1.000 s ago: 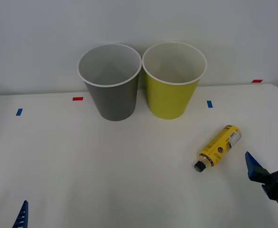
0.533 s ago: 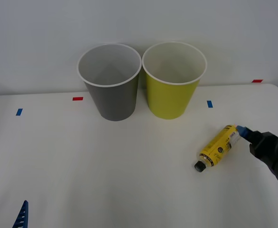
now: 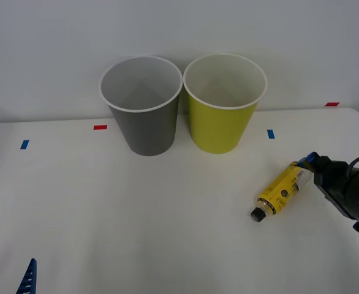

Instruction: Put cans in the gray bin and PET bottles in the light green bin.

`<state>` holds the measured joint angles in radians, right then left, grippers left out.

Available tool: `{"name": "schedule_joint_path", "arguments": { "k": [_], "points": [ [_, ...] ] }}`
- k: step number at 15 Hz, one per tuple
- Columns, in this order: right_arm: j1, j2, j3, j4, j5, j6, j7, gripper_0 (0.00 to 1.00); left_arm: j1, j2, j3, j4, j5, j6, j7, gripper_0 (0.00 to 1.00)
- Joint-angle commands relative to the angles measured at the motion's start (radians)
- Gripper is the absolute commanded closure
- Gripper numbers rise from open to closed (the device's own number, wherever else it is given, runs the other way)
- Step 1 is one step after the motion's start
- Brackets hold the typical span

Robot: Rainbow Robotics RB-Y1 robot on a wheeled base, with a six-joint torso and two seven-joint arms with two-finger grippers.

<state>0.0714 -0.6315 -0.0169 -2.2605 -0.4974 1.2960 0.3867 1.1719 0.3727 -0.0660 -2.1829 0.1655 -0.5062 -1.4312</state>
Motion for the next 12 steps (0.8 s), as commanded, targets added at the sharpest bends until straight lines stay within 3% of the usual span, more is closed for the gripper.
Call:
{"name": "schedule_joint_path", "arguments": {
  "k": [1,5,8,12],
  "points": [
    [-0.099,-0.106,0.063,0.108,-0.107,0.003,-0.032,0.00,0.000,0.000,0.000,0.000,0.000,0.000,0.000,0.00],
    [-0.259,-0.235,0.202,0.248,-0.254,0.039,-0.054,0.00,0.000,0.000,0.000,0.000,0.000,0.000,0.000,0.00],
    [-0.397,-0.251,0.288,0.378,-0.372,0.082,-0.057,0.00,0.000,0.000,0.000,0.000,0.000,0.000,0.000,0.00],
    [-0.550,-0.272,0.390,0.553,-0.452,0.082,-0.061,0.00,0.000,0.000,0.000,0.000,0.000,0.000,0.000,0.00]
  ]
}}
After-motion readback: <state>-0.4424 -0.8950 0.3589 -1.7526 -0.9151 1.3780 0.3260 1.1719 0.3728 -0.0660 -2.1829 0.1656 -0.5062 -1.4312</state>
